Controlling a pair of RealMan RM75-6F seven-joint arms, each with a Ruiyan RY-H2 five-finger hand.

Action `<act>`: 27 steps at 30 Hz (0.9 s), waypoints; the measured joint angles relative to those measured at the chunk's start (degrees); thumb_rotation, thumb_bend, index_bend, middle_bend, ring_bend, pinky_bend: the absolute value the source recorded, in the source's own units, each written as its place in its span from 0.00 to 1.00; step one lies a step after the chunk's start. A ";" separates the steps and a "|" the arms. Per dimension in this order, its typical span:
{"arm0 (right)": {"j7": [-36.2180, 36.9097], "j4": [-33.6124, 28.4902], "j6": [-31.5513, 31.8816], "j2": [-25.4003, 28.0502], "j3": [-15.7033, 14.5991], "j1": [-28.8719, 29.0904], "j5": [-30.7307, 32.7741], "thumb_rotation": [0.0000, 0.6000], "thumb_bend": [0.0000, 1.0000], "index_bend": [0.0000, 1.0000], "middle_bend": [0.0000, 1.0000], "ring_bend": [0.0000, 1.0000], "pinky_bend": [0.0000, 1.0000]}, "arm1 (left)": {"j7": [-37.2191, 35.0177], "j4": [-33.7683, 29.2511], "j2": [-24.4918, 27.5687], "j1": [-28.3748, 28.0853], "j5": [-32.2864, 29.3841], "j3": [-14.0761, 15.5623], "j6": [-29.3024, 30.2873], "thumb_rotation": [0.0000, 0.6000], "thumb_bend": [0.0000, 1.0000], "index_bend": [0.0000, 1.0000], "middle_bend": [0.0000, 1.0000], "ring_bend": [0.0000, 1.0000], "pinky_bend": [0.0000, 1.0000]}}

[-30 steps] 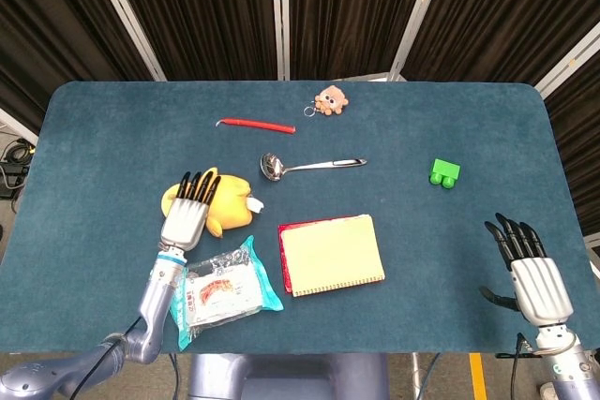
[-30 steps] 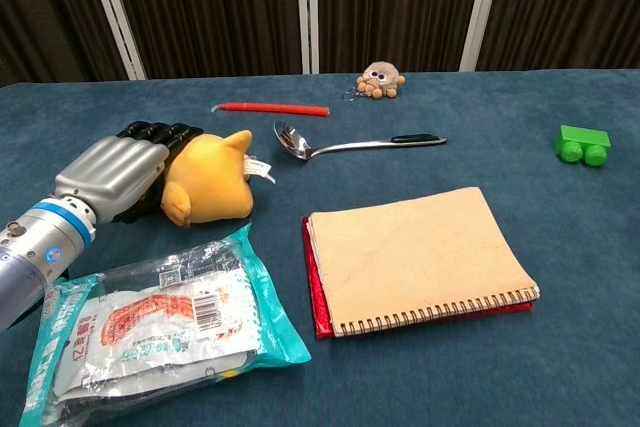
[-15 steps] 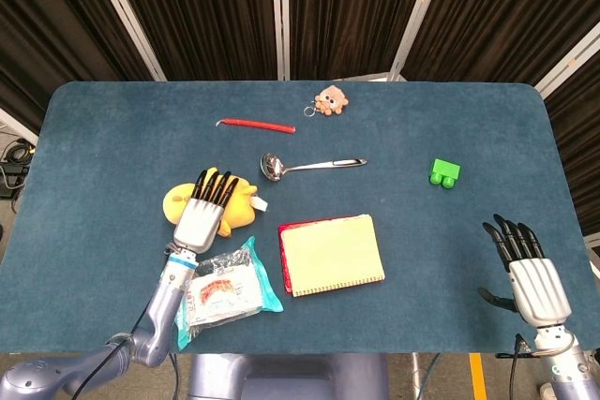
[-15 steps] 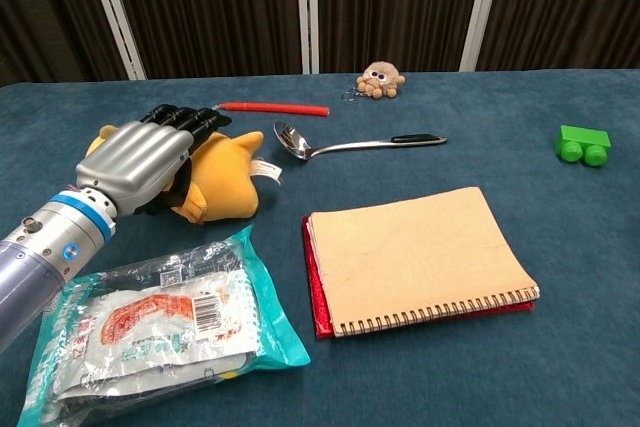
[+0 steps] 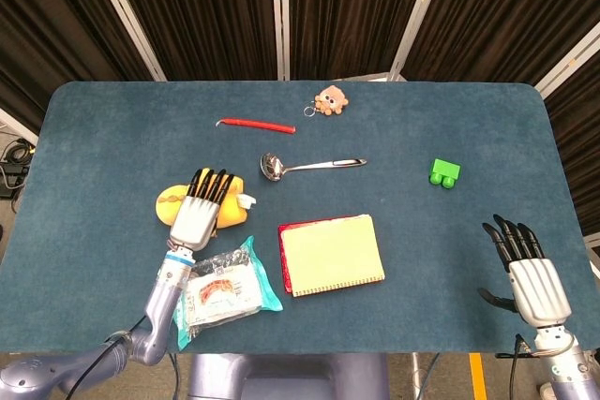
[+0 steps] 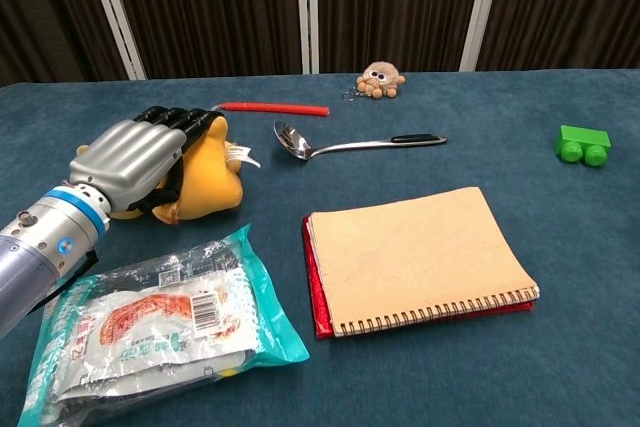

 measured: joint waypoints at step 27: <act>-2.63 -0.60 -0.64 -0.64 -0.55 0.10 -0.38 1.00 0.08 0.00 0.00 0.00 0.00 | -14.69 8.51 2.22 3.80 0.71 1.16 3.35 1.00 1.00 0.00 0.00 0.00 0.00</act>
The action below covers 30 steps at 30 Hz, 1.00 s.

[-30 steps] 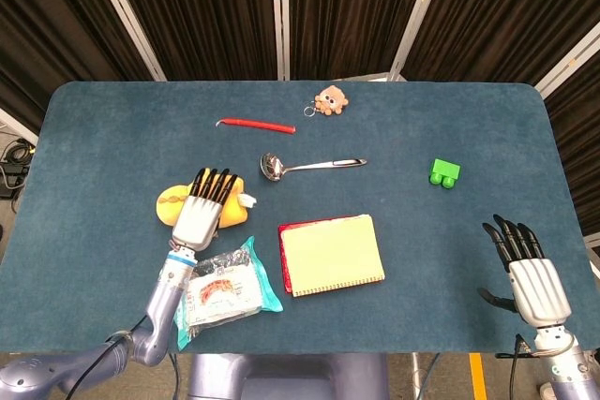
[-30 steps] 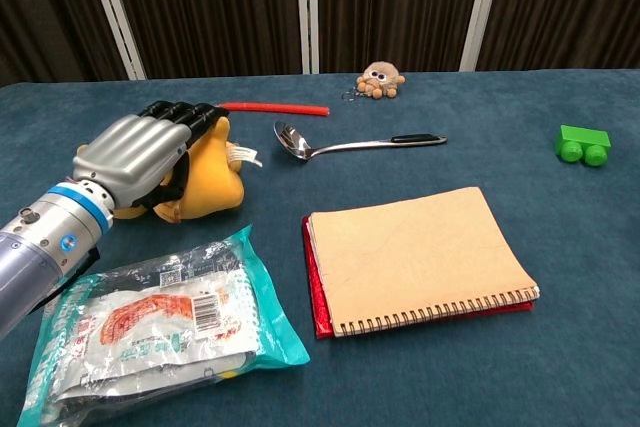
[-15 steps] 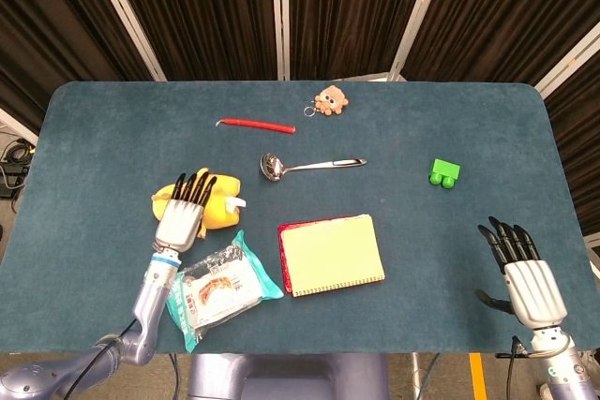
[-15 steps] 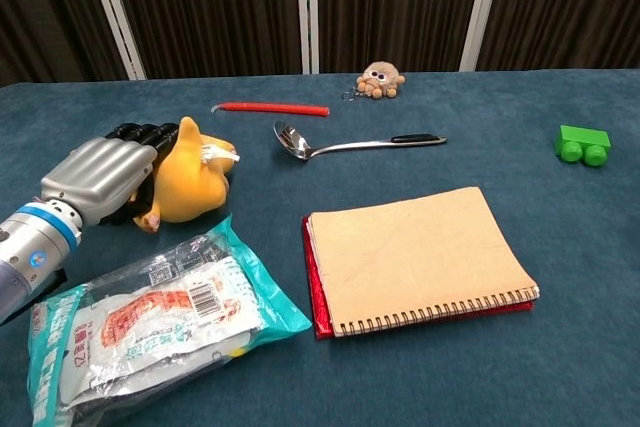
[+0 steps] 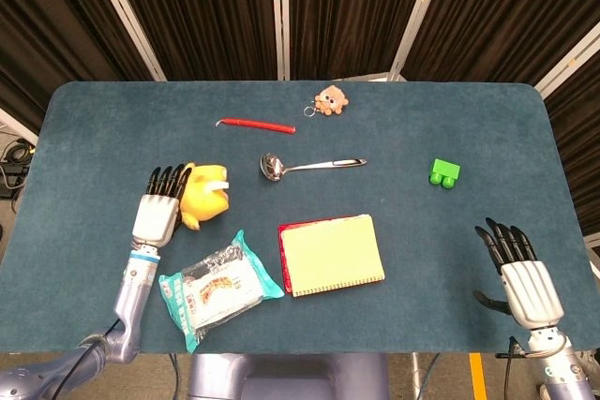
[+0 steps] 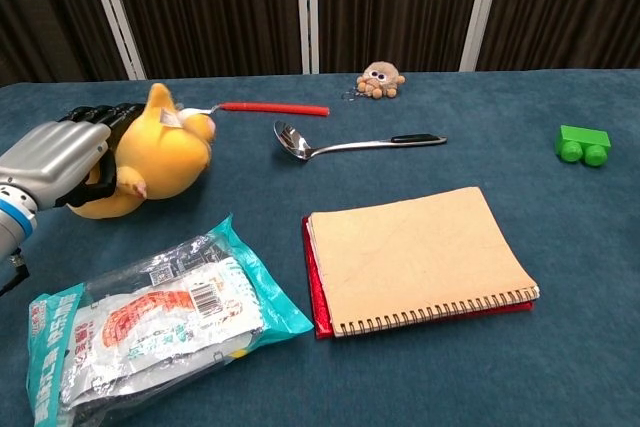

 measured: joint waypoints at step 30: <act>0.44 0.05 -0.01 0.13 -0.06 0.07 -0.07 1.00 0.08 0.00 0.00 0.00 0.00 | 8.63 -1.13 -4.80 -4.73 0.82 -0.61 -2.04 1.00 1.00 0.00 0.00 0.00 0.00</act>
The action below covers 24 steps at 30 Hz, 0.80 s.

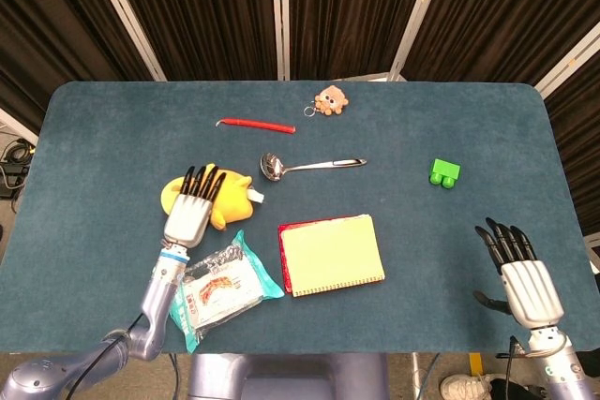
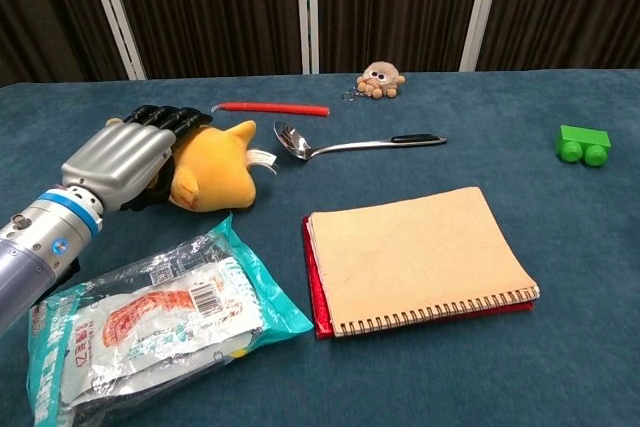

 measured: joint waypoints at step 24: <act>-0.18 0.07 0.38 0.03 0.35 -0.17 0.45 1.00 0.08 0.00 0.00 0.00 0.00 | 3.55 -26.13 17.56 11.37 1.17 4.94 10.48 1.00 0.98 0.00 0.00 0.00 0.00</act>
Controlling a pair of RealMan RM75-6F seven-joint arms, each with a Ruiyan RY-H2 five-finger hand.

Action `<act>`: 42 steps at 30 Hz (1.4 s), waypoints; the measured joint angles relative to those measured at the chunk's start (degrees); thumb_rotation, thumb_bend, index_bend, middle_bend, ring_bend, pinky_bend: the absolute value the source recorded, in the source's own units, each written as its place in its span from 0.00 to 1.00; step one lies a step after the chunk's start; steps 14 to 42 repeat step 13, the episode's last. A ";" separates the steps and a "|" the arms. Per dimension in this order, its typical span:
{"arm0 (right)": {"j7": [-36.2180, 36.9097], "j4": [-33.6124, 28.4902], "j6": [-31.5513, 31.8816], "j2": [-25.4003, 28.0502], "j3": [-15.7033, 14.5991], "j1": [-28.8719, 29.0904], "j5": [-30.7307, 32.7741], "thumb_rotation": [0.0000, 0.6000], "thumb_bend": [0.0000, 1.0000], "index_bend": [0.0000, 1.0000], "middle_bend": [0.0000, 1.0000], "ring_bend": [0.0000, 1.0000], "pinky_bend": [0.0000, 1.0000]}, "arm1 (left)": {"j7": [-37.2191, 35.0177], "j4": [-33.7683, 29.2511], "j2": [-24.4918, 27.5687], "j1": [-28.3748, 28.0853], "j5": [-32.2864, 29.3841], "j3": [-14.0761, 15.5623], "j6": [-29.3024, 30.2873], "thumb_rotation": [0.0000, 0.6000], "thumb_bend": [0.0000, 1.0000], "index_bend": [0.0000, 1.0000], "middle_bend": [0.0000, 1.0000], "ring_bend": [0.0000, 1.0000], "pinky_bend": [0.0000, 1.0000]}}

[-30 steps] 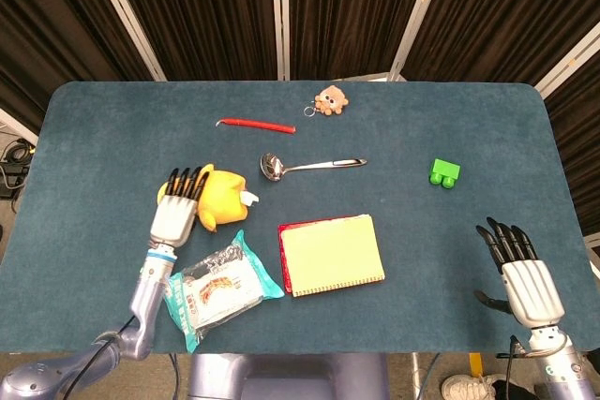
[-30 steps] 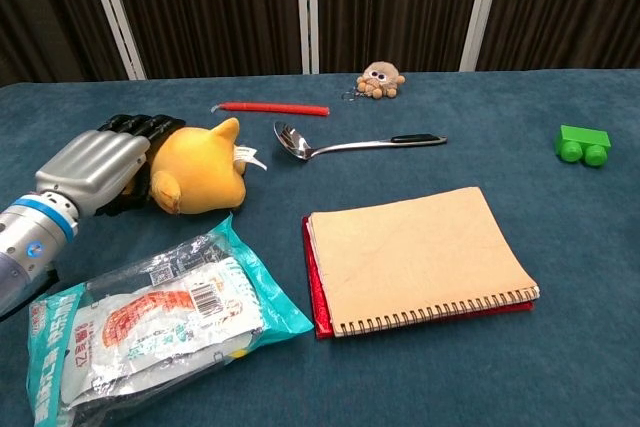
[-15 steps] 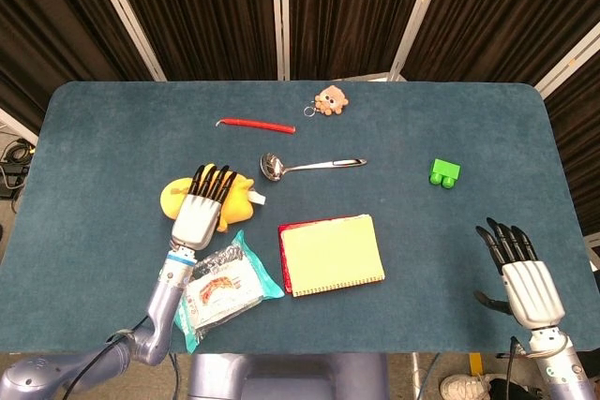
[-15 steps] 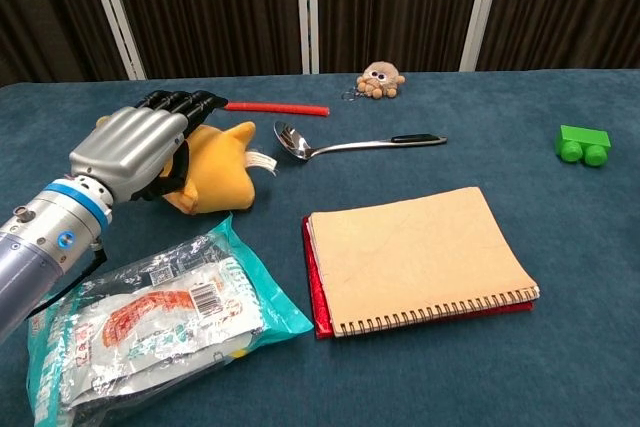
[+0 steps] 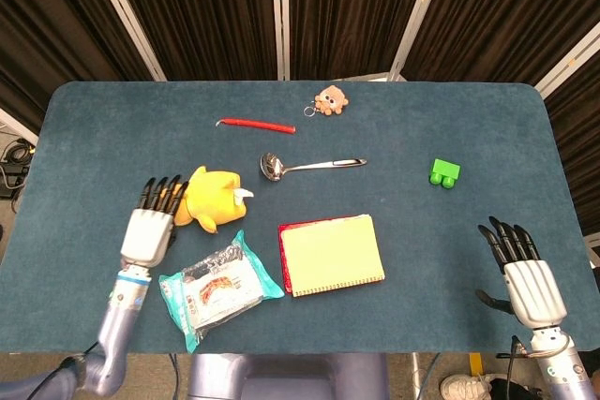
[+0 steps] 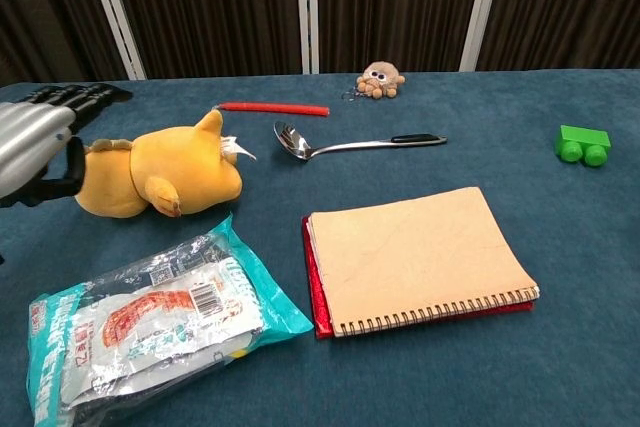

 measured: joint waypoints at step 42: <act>-0.60 0.85 0.78 -0.94 0.56 0.01 0.06 1.00 0.08 0.00 0.00 0.00 0.00 | -0.89 -7.53 10.65 10.77 1.04 4.44 10.03 1.00 0.19 0.00 0.00 0.00 0.00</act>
